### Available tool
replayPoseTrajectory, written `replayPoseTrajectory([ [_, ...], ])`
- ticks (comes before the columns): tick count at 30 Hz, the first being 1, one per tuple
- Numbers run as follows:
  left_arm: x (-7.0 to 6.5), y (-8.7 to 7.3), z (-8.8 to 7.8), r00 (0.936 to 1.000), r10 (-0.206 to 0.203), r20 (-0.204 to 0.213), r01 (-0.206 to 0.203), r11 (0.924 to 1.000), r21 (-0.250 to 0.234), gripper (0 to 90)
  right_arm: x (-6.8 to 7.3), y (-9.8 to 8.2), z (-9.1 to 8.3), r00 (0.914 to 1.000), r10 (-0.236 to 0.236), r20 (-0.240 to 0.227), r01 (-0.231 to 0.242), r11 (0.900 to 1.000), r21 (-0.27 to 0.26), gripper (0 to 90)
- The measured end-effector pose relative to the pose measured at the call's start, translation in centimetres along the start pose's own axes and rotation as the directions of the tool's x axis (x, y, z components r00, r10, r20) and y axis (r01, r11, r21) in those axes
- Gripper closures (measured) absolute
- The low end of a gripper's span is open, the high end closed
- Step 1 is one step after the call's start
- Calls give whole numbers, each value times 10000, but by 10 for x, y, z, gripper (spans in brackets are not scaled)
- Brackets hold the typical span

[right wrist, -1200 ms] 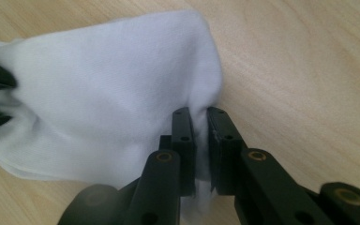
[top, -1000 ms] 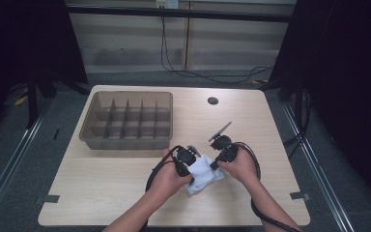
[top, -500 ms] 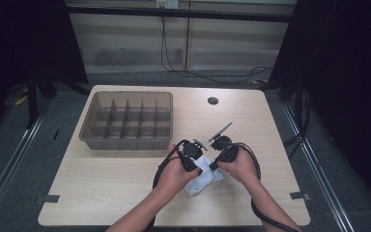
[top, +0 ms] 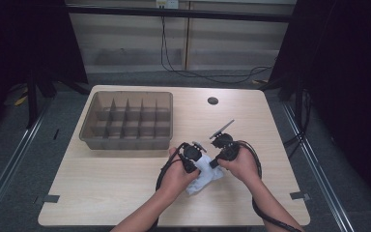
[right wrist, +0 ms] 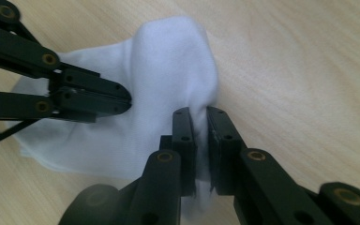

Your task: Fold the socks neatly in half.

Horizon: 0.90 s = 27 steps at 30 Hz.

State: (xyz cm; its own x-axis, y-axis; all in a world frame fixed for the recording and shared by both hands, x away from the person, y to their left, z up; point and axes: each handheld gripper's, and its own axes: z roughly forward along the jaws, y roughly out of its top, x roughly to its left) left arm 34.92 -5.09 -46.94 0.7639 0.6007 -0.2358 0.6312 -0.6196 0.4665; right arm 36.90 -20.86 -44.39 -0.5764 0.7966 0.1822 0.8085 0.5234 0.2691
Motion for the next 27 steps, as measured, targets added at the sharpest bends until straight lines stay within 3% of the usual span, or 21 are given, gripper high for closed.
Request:
replayPoseTrajectory([
  [7,3,2,2,9997,-216,124,219,9993,-288,891,-2,1,-10,9994,151,-311,-159,9996,-252,832],
  [10,3,1,0,9996,-214,196,222,9990,-379,886,-1,1,-11,9997,102,-204,-107,9996,-247,832],
  [19,1,-6,-28,9994,357,-14,-357,9981,-508,876,-3,6,-10,9995,-122,299,122,9999,-21,832],
  [27,-2,-21,-32,9975,686,-152,-690,9972,-284,872,-4,8,-12,9986,-142,516,145,9999,-45,831],
])
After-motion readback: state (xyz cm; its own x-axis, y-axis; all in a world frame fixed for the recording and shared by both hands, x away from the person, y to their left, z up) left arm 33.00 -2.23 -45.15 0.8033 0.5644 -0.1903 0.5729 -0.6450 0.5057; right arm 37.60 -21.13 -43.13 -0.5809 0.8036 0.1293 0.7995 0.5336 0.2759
